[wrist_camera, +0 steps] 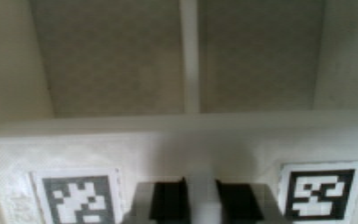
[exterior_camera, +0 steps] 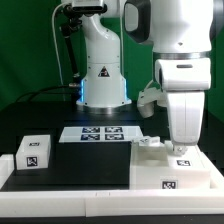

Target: Assemble cabinet

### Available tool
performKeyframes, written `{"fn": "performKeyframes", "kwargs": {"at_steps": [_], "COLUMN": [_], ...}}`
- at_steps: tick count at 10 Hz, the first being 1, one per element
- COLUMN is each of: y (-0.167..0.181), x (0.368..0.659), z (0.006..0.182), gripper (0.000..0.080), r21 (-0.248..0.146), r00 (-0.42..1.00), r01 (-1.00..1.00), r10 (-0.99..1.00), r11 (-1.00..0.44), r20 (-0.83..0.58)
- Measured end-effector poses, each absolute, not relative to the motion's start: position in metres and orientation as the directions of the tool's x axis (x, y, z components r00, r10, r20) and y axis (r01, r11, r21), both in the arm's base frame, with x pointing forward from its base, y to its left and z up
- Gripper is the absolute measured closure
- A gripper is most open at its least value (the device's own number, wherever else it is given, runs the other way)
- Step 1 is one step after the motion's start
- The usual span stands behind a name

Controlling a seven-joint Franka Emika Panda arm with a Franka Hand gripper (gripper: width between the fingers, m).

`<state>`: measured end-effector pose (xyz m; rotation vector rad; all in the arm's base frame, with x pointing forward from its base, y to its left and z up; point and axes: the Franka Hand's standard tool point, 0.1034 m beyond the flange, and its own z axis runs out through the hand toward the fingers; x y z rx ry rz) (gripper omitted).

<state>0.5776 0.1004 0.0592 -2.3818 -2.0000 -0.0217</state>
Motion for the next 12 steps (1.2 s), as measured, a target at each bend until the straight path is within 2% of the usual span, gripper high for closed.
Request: {"fn": "performKeyframes", "kwargs": {"at_steps": [3,4,5,6,7,8,9,12], "y": [0.100,0.100,0.100,0.100,0.100,0.100,0.100,0.088], "x": [0.577,0.577,0.577,0.577,0.577,0.577,0.574,0.549], "z": [0.059,0.059,0.059,0.059,0.059,0.060,0.068,0.086], "gripper": [0.0731,0.0646,0.0461,0.0326,0.0326,0.0144,0.0046,0.0002], "r21": [-0.015,-0.015,-0.015,-0.015,-0.015,-0.014,-0.007,0.003], "r00": [0.175,0.175,0.175,0.175,0.175,0.174,0.170,0.113], "r01": [0.985,0.985,0.984,0.984,0.984,0.985,0.985,0.994], "r10": [0.984,0.984,0.984,0.984,0.984,0.984,0.985,0.994], "r11": [-0.174,-0.175,-0.175,-0.175,-0.175,-0.174,-0.170,-0.113], "r20": [0.031,0.031,0.031,0.031,0.031,0.031,0.029,0.015]}}
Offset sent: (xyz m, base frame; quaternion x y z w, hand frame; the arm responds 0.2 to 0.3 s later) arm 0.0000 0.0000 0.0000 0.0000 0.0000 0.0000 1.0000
